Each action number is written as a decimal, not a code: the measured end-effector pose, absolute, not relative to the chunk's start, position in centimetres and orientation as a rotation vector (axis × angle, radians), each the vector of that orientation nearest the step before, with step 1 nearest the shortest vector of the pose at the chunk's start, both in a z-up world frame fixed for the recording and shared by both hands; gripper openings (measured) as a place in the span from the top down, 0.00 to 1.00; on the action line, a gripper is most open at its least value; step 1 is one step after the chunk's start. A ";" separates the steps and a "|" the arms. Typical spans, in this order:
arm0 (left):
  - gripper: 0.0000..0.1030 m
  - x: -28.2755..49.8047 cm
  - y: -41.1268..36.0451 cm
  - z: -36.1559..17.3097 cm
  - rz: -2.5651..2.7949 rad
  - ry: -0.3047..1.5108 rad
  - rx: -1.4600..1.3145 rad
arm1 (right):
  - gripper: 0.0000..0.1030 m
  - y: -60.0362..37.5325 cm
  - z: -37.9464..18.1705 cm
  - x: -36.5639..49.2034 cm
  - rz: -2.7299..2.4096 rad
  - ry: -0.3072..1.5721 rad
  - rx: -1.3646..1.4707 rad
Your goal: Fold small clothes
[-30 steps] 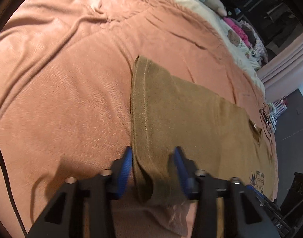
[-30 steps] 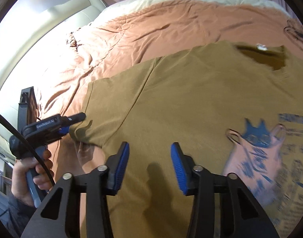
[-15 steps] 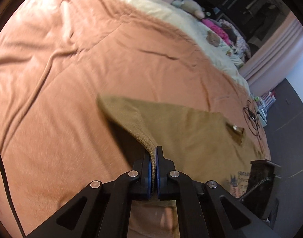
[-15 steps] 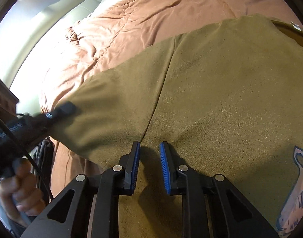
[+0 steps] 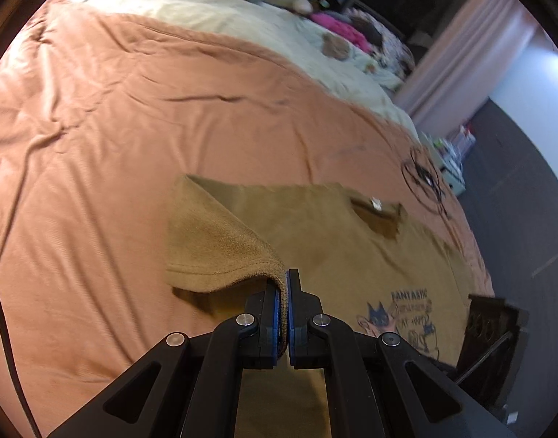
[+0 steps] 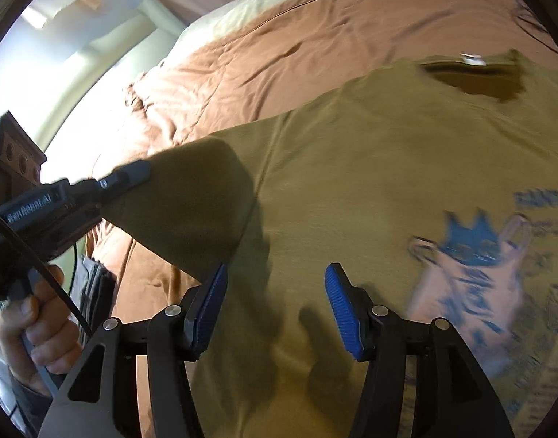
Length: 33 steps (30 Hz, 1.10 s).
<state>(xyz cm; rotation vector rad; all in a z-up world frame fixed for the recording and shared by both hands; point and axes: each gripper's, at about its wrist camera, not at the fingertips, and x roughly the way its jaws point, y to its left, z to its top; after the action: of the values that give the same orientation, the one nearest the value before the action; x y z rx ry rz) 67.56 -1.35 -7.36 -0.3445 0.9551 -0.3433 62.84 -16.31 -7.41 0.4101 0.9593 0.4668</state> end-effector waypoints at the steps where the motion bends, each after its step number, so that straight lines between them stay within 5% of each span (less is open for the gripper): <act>1: 0.97 67.5 -2.1 -7.6 -0.359 0.965 -0.338 | 0.48 -16.9 -7.5 62.5 0.459 0.955 0.422; 8: 0.95 66.6 -6.3 -9.5 -0.481 1.055 -0.339 | 0.48 -19.8 -7.5 60.4 0.408 0.970 0.461; 11: 0.81 66.1 -6.3 -9.6 -0.488 1.063 -0.358 | 0.47 -20.2 -6.9 59.8 0.389 0.972 0.474; 14: 0.60 65.3 -4.8 -8.9 -0.437 1.028 -0.363 | 0.34 -19.9 -6.6 59.2 0.388 0.978 0.458; 33: 0.60 64.1 3.2 -14.1 -0.179 1.124 -0.356 | 0.34 -9.4 -7.7 65.8 0.362 1.052 -0.052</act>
<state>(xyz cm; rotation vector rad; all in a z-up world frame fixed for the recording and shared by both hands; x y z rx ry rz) 64.13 3.24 -14.05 -0.3563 1.1243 -0.1787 65.79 -9.36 -7.72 -0.0518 1.0516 0.3623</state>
